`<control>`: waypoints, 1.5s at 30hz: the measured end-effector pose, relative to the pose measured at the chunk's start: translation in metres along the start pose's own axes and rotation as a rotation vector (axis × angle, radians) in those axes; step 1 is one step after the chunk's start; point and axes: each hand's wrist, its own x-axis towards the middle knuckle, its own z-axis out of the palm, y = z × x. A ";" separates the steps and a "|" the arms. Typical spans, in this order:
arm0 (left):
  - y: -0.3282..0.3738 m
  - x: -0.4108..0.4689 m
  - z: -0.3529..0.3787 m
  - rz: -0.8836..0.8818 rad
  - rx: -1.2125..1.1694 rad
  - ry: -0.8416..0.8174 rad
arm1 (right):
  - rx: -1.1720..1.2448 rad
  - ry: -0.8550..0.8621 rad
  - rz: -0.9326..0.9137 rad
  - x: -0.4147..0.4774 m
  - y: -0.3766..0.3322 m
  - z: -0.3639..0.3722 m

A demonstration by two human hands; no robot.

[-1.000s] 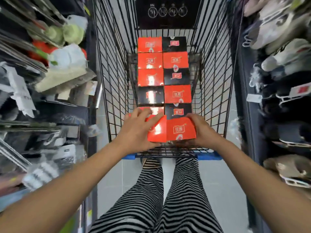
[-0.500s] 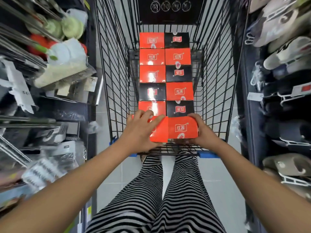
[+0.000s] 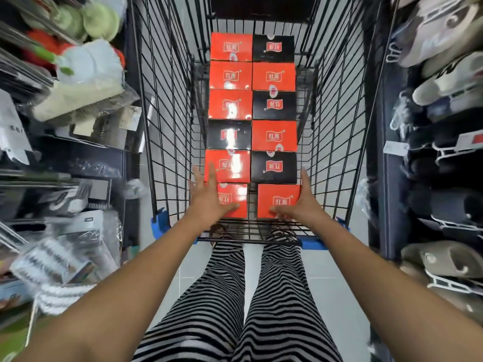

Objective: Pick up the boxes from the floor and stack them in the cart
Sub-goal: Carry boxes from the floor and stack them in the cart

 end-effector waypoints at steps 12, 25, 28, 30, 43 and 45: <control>-0.010 0.013 0.001 -0.068 -0.266 -0.038 | -0.273 0.040 -0.038 0.006 -0.005 0.015; 0.029 -0.061 -0.034 -0.035 0.198 0.133 | -0.994 -0.018 -0.186 -0.027 -0.063 0.000; 0.026 -0.107 -0.035 -0.092 0.077 0.307 | -1.162 -0.046 -0.374 -0.047 -0.086 0.012; 0.020 -0.142 -0.026 -0.125 -0.044 0.451 | -1.207 -0.099 -0.497 -0.063 -0.097 0.029; -0.099 -0.375 0.139 -0.761 -0.379 0.828 | -1.509 -0.759 -1.018 -0.228 -0.025 0.227; -0.120 -0.414 0.177 -0.866 -0.403 0.818 | -1.665 -0.870 -1.043 -0.259 0.005 0.257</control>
